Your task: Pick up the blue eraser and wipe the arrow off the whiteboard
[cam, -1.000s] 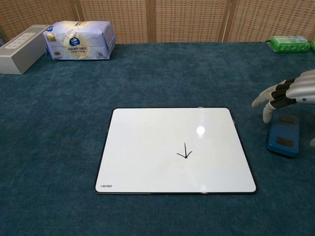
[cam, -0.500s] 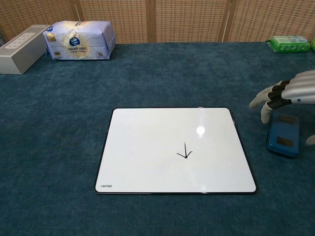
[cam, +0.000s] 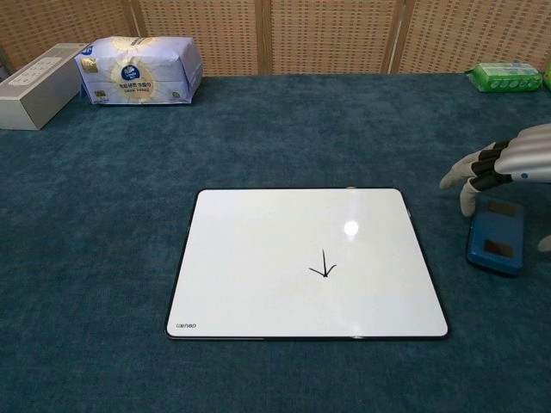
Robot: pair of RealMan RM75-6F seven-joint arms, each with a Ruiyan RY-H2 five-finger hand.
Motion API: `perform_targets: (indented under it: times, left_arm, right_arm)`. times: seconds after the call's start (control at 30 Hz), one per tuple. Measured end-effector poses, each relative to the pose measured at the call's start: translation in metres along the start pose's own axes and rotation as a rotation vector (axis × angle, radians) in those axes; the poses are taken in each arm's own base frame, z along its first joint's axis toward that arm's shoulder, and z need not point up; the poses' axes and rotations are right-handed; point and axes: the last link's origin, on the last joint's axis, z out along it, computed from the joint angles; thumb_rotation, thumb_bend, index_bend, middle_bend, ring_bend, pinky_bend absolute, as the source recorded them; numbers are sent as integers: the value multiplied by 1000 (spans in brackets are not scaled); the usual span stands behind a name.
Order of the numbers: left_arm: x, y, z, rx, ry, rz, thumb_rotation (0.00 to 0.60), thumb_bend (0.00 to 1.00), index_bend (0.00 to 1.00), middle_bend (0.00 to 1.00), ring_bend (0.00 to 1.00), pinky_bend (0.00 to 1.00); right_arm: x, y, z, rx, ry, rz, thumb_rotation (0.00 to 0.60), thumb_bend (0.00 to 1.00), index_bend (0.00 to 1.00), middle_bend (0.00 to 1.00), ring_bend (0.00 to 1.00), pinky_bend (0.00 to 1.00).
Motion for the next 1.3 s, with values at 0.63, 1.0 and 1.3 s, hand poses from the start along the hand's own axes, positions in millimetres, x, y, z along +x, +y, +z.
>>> perform_targets:
  times: [0.63, 1.0, 1.3]
  left_arm:
    - [3, 2, -4, 0, 11, -3, 600, 432, 371, 289, 212, 150]
    - [3, 1, -7, 5, 14, -5, 600, 431, 370, 288, 211, 150]
    - [4, 3, -6, 0, 16, 1, 600, 432, 371, 288, 212, 150]
  right_arm:
    - [-4, 3, -1, 2, 2, 7, 600, 39, 315, 127, 0, 171]
    - [-10, 4, 1, -7, -13, 2, 600, 39, 347, 129, 1, 171]
    - [-13, 5, 1, -7, -12, 14, 600, 36, 392, 138, 19, 181]
